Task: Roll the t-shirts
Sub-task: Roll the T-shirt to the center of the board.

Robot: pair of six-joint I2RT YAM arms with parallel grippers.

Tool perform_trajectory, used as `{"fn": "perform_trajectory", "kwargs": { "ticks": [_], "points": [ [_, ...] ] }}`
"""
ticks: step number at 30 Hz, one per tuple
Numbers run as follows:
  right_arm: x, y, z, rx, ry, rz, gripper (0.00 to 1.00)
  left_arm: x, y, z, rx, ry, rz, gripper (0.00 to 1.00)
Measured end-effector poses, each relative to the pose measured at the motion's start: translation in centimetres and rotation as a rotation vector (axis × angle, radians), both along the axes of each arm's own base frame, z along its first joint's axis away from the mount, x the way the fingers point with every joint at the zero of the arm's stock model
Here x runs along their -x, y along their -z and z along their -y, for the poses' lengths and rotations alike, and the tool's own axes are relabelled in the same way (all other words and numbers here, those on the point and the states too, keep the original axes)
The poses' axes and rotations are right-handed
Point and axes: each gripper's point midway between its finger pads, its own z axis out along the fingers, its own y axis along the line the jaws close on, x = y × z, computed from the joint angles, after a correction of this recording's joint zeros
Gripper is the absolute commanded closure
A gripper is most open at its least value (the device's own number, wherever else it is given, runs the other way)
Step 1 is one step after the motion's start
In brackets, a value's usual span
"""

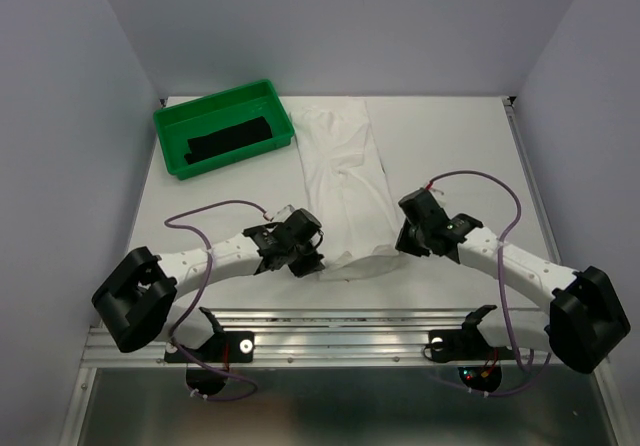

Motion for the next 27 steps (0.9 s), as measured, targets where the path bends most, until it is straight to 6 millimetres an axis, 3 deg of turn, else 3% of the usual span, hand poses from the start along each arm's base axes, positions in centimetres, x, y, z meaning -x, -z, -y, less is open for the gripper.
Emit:
{"fn": "perform_trajectory", "kwargs": {
  "ticks": [9, 13, 14, 16, 17, 20, 27],
  "points": [
    [-1.5, 0.9, -0.1, 0.054, 0.007, 0.001, 0.99, -0.8, 1.6, -0.6, -0.056, 0.009, -0.015, 1.0],
    [-1.9, 1.3, -0.2, 0.07, 0.007, -0.007, 0.95, -1.7, 1.7, -0.2, -0.078, 0.034, -0.005, 0.86],
    [-2.1, 1.4, -0.3, 0.073, 0.007, -0.009, 0.84, -1.9, 1.7, -0.1, -0.082, 0.037, 0.0, 0.74],
    [-2.3, 1.4, -0.4, 0.077, 0.003, -0.008, 0.74, -2.5, 1.3, 0.2, -0.089, 0.041, 0.011, 0.6],
    [-2.5, 1.2, -0.5, 0.076, 0.004, -0.002, 0.65, -2.8, 1.0, 0.3, -0.093, 0.048, 0.025, 0.45],
    [-2.9, 0.8, -0.7, 0.07, 0.004, 0.017, 0.57, -3.9, -0.3, 0.5, -0.108, 0.043, 0.068, 0.29],
    [-2.9, -2.3, -0.5, 0.022, 0.008, 0.098, 0.56, -5.7, -4.7, -0.4, -0.13, 0.02, 0.198, 0.32]
  ]
}}
